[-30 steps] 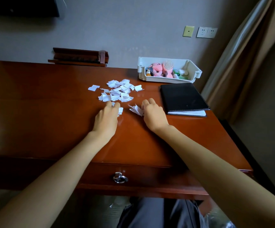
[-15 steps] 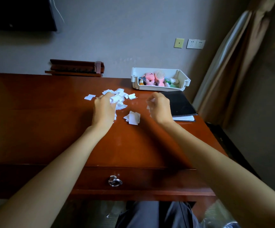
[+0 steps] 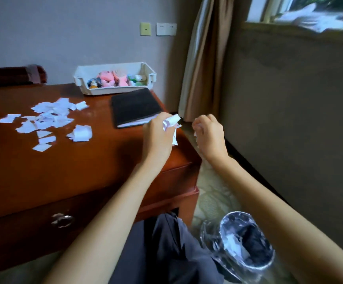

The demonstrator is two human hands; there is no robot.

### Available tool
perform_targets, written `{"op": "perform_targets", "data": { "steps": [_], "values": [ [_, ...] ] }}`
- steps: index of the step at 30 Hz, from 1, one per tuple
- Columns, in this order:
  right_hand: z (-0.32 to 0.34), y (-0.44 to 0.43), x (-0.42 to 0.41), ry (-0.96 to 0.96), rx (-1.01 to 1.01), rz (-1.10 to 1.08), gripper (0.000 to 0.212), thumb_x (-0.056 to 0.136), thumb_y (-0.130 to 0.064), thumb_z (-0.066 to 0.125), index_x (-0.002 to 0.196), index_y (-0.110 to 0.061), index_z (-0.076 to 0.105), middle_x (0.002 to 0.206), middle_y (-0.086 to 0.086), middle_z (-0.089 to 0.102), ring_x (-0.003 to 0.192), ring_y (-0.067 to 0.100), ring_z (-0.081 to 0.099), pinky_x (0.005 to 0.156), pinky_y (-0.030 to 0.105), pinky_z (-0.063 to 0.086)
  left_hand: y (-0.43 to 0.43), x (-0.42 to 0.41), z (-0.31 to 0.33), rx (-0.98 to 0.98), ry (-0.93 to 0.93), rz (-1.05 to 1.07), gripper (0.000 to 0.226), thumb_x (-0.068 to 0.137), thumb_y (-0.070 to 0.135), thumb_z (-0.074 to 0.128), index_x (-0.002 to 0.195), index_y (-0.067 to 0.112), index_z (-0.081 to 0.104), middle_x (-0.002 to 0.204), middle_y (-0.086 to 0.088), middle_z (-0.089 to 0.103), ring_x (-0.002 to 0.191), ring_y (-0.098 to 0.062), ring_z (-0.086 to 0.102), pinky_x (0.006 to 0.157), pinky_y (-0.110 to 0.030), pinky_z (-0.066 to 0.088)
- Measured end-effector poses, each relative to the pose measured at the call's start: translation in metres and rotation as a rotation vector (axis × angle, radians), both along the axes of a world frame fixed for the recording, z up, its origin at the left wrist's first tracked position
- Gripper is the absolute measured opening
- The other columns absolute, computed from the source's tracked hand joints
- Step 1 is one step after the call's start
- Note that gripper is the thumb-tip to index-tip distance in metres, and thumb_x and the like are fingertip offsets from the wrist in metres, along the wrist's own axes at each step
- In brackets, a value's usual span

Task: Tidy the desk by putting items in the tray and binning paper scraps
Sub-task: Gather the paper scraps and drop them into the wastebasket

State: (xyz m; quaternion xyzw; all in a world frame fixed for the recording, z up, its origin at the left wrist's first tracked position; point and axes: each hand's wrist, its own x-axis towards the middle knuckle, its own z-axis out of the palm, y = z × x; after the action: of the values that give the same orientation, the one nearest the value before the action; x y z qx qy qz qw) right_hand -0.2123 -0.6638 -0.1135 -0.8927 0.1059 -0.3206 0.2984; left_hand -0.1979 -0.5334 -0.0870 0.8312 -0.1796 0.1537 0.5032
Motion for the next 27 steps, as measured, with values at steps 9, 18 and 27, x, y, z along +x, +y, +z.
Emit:
{"op": "perform_targets", "data": {
  "steps": [9, 18, 27],
  "values": [
    [-0.079, -0.12, -0.08, 0.243, -0.021, -0.242, 0.014, 0.089, 0.0, 0.04, 0.091, 0.001, 0.054, 0.096, 0.018, 0.049, 0.082, 0.039, 0.052, 0.073, 0.046, 0.049, -0.14, -0.053, -0.059, 0.107, 0.113, -0.284, 0.021, 0.085, 0.001, 0.053, 0.101, 0.005, 0.067, 0.096, -0.016, 0.07, 0.091, -0.031, 0.062, 0.077, -0.041, 0.05],
    [-0.174, -0.2, -0.112, 0.513, 0.086, -0.374, 0.013, 0.094, -0.002, 0.041, 0.093, 0.001, 0.054, 0.089, 0.01, 0.04, 0.075, 0.029, 0.044, 0.061, 0.027, 0.032, -0.248, -0.069, -0.144, 0.339, 0.289, -0.473, 0.021, 0.089, 0.003, 0.052, 0.104, 0.005, 0.066, 0.099, -0.014, 0.069, 0.094, -0.029, 0.06, 0.077, -0.034, 0.045],
    [-0.294, -0.238, -0.126, 0.848, 0.187, -0.333, 0.016, 0.088, 0.008, 0.041, 0.099, 0.001, 0.05, 0.105, 0.019, 0.049, 0.084, 0.041, 0.054, 0.072, 0.046, 0.046, -0.301, -0.057, -0.271, 0.719, 0.548, -0.45, 0.023, 0.091, 0.004, 0.046, 0.104, 0.007, 0.065, 0.106, -0.02, 0.065, 0.1, -0.037, 0.057, 0.072, -0.035, 0.042]
  ]
}}
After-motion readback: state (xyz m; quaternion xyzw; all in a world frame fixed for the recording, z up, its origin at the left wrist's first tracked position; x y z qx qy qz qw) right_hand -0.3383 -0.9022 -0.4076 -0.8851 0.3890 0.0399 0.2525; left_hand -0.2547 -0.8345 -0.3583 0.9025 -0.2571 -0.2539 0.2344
